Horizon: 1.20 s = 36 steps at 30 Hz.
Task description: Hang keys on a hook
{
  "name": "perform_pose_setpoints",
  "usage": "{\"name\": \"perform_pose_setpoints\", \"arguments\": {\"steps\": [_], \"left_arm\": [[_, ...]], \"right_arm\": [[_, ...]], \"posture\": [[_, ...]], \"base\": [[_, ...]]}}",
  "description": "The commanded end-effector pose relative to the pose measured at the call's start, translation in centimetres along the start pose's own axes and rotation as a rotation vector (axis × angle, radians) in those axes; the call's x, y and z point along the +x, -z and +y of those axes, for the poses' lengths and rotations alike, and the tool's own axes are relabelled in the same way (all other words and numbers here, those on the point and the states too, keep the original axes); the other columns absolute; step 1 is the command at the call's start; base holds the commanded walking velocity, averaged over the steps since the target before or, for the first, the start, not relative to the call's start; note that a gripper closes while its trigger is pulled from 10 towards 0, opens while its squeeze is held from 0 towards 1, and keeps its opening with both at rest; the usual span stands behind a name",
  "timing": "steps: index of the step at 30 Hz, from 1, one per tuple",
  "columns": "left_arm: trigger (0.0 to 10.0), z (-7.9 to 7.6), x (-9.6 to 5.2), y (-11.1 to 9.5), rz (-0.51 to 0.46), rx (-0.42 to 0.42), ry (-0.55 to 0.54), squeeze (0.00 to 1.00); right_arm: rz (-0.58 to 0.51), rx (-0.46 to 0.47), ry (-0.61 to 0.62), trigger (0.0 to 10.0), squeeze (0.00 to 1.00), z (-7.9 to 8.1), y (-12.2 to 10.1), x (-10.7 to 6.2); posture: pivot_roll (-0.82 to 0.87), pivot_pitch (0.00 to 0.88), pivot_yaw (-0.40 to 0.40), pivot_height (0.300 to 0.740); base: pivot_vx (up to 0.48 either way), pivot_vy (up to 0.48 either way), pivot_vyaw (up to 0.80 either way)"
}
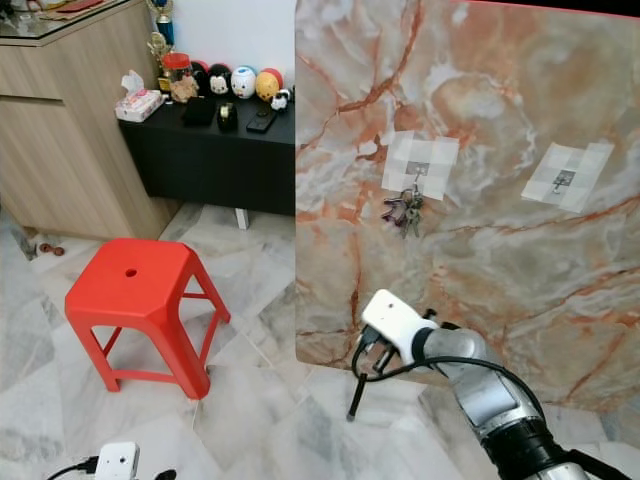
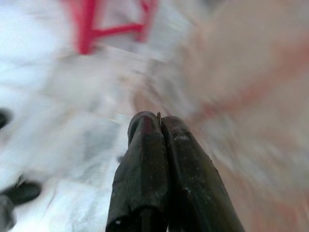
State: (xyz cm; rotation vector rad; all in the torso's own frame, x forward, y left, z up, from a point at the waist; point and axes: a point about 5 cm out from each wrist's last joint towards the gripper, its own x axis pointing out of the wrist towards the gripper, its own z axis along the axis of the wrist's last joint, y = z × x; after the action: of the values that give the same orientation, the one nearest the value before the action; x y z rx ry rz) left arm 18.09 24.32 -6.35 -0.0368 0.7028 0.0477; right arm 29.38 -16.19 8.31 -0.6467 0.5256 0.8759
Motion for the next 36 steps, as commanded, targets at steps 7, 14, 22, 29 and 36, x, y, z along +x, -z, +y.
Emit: {"name": "perform_pose_setpoints", "arguments": {"steps": [7,14,22,29,36], "left_arm": [[10.0,-0.2,1.4,-13.8,-0.454,0.154,0.178,0.0],[10.0,-0.8,1.6,-14.3,-0.458,0.12,0.172,0.0],[10.0,-1.8,1.3,-15.1,-0.477,0.15,0.221,0.0],[10.0,-3.9,1.0,-17.6,-0.537,0.186,0.32,0.0],[10.0,-4.6,0.8,-17.5,-0.533,0.185,0.327,0.0]], "right_arm": [[-0.037,-0.036,0.05,10.0,0.0,-1.4,-2.8,0.6],[-0.07,0.261,0.367,10.0,0.0,-4.6,-2.2,0.2],[-0.143,0.465,0.471,10.0,0.0,-4.6,-2.2,0.0],[-0.087,0.342,0.347,10.0,0.0,-3.8,-2.1,0.3],[-0.109,0.633,0.923,10.0,0.0,-8.5,-0.4,-3.0]], "posture": [[0.01,0.0,-0.105,0.74],[0.0,0.0,-0.105,0.74],[-0.01,0.0,-0.086,0.74],[-0.01,0.0,-0.084,0.74],[-0.02,0.0,-0.083,0.74]], "base": [[0.0,0.0,0.0],[0.0,0.0,0.0],[0.0,0.0,0.0],[0.0,0.0,0.0],[0.0,0.0,0.0]]}}
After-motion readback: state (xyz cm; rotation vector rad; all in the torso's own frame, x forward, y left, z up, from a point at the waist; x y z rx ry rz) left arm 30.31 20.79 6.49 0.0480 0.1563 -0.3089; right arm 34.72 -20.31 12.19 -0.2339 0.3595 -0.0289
